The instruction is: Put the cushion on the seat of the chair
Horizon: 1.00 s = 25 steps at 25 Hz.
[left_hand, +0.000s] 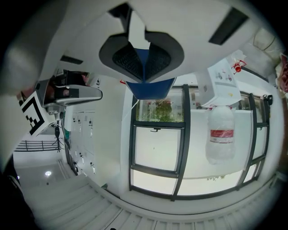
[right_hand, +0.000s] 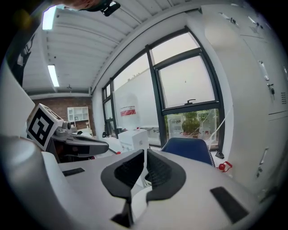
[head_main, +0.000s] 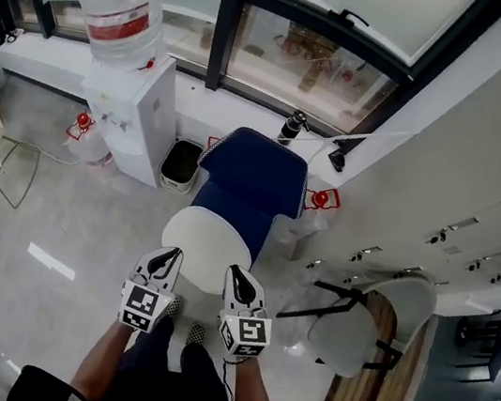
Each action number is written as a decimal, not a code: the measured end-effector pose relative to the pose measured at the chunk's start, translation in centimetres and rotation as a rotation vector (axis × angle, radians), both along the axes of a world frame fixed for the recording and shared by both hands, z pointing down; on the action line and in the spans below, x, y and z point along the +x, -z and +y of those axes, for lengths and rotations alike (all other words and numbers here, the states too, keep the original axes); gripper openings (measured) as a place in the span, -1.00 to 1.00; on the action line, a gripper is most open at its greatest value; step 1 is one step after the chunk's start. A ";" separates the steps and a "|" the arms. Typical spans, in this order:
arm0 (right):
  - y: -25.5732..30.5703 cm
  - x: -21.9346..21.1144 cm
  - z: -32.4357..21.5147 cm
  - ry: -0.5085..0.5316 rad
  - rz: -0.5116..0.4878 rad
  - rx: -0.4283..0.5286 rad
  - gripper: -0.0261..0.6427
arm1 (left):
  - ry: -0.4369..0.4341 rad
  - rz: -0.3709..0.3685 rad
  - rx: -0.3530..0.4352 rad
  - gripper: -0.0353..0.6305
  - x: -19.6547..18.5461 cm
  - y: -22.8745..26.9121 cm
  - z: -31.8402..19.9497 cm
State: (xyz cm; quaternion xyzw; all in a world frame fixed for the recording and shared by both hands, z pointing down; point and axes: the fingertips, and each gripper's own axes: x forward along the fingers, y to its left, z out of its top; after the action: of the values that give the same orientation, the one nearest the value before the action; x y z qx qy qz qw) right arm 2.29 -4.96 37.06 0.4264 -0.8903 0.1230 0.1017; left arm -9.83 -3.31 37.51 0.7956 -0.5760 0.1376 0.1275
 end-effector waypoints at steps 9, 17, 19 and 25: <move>4.8 4.5 4.8 -0.086 0.000 0.062 -0.80 | -0.098 0.012 0.069 -0.81 3.8 5.9 4.3; 8.2 7.6 8.7 -0.141 0.000 0.127 -0.80 | -0.169 0.017 0.130 -0.81 6.9 9.4 7.4; 8.7 8.2 9.8 -0.151 0.000 0.137 -0.80 | -0.183 0.020 0.141 -0.81 7.4 10.0 8.3; 9.4 9.2 12.6 -0.168 -0.007 0.158 -0.80 | -0.212 0.024 0.156 -0.81 8.7 10.5 11.0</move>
State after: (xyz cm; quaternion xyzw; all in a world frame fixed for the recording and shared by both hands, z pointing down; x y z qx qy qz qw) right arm 11.52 7.67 27.70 0.5057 -0.8588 0.0620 0.0538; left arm -1.13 7.72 26.98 0.8611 -0.4961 0.0956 0.0569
